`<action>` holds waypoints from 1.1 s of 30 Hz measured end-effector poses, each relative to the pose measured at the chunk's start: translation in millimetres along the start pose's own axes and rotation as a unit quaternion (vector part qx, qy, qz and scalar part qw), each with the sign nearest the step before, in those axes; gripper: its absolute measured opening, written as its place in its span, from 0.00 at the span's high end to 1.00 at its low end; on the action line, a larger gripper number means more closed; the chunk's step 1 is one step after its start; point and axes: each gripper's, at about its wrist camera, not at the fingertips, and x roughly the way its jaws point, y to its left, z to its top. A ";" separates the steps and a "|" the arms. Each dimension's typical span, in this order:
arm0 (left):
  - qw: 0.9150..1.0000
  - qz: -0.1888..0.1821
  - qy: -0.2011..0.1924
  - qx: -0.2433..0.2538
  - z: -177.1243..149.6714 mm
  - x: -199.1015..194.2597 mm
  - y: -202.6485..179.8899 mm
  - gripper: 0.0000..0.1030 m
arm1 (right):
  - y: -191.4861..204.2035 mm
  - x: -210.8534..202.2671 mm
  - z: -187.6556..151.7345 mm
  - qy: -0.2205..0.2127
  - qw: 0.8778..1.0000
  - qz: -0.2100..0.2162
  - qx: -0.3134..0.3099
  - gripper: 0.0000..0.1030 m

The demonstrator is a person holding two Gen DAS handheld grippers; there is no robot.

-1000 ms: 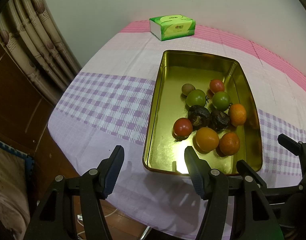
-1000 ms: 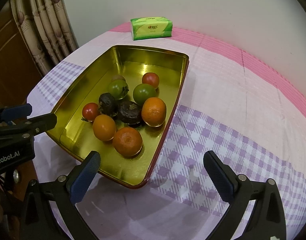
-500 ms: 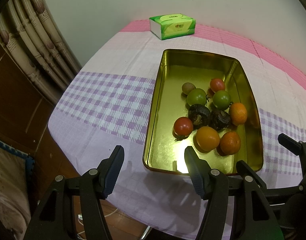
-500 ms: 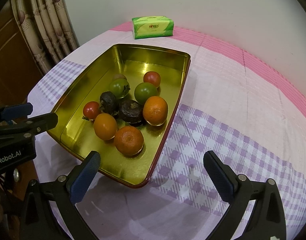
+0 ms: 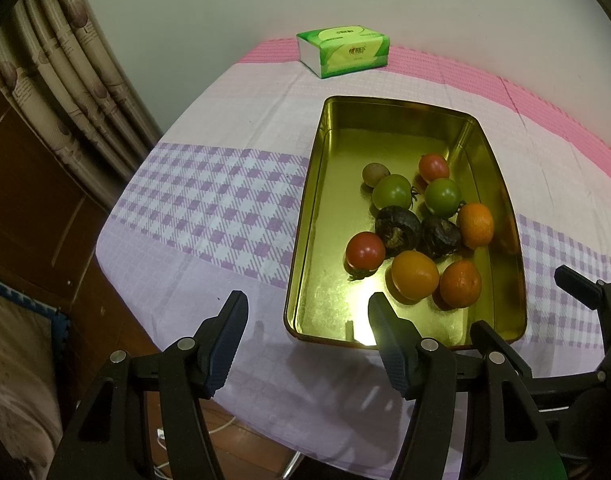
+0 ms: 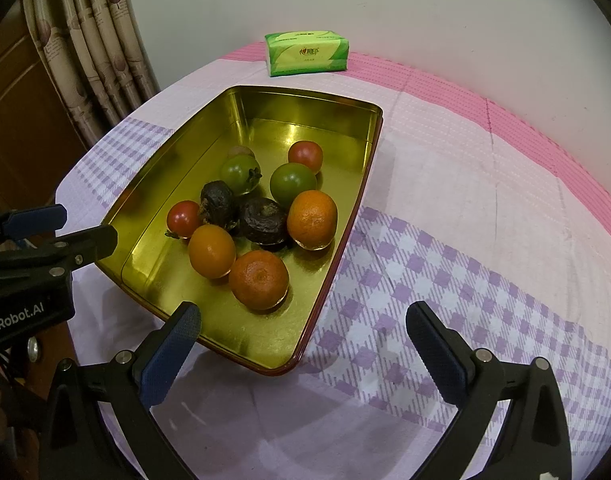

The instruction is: Organize fruits

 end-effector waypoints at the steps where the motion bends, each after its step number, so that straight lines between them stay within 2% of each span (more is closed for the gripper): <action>1: 1.000 0.000 0.000 0.000 0.8 0.0 -1.1 0.39 | 0.3 0.0 0.0 0.000 1.000 0.000 0.000 0.01; 33: 1.000 -0.012 -0.001 -0.002 2.7 -0.2 1.6 0.38 | 1.6 -2.1 0.7 -0.001 1.000 0.003 -0.004 0.01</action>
